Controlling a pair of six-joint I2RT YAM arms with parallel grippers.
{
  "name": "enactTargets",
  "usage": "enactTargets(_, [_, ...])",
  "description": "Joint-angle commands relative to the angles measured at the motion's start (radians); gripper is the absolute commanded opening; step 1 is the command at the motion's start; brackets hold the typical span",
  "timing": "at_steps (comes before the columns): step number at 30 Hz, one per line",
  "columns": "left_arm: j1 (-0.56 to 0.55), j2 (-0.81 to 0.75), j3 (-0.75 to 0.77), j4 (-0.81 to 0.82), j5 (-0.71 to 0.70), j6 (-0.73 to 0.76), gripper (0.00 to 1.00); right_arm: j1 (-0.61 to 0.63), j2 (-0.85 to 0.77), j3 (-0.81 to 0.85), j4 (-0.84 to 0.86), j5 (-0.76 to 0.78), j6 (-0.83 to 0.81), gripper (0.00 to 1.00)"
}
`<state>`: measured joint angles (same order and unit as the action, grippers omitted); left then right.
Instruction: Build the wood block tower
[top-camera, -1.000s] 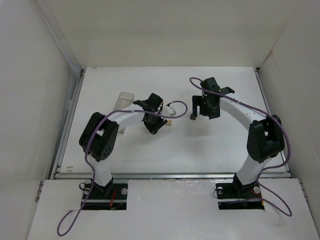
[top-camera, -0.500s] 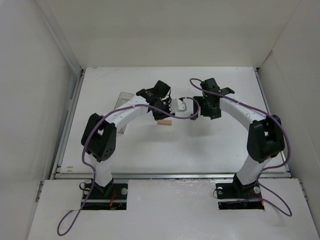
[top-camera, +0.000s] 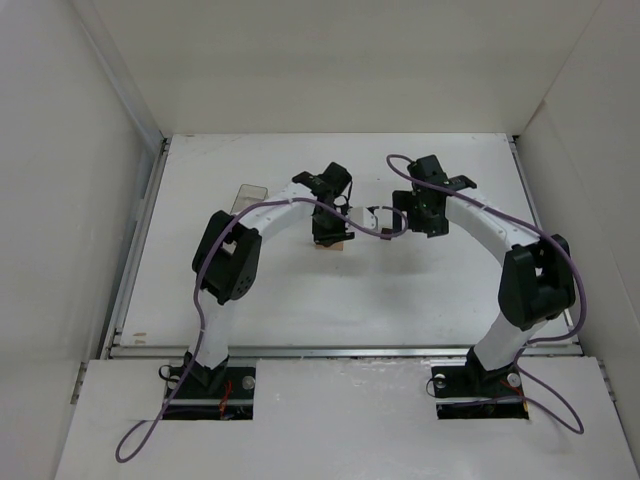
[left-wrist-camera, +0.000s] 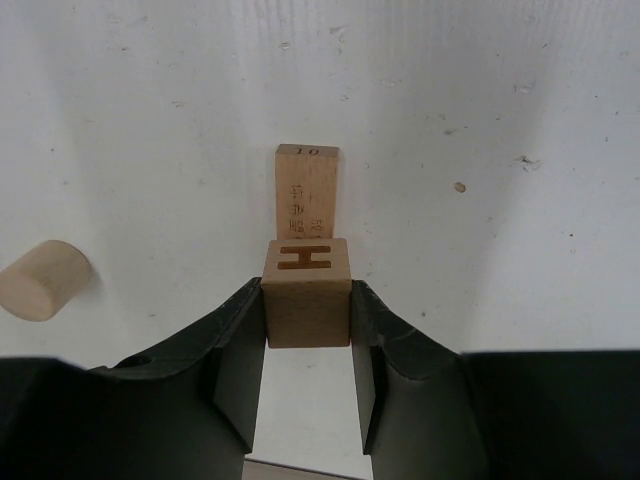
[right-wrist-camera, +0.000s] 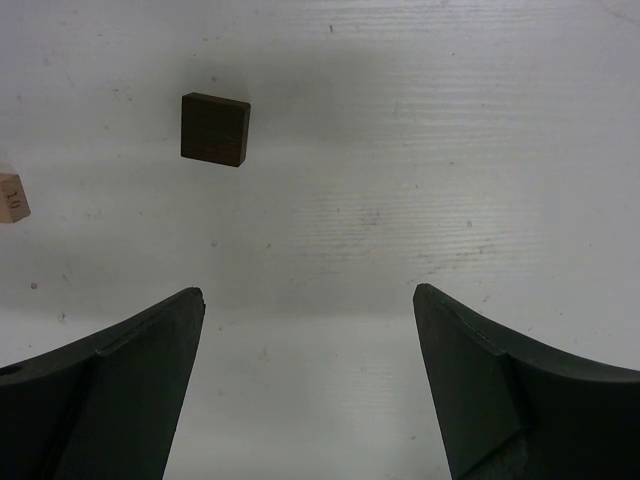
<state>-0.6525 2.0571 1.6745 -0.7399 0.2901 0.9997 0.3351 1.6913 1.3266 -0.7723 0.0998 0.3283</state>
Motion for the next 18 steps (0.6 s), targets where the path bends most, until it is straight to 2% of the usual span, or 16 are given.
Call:
enactTargets(1, [0.001, -0.006, 0.08, -0.082, 0.029, 0.028, 0.0, -0.002, -0.039, -0.006, 0.034, 0.009, -0.009, 0.91])
enactTargets(18, [0.001, 0.035, 0.061, -0.013, 0.038, -0.009, 0.0, -0.002, -0.048, -0.015, 0.034, 0.009, -0.009, 0.91])
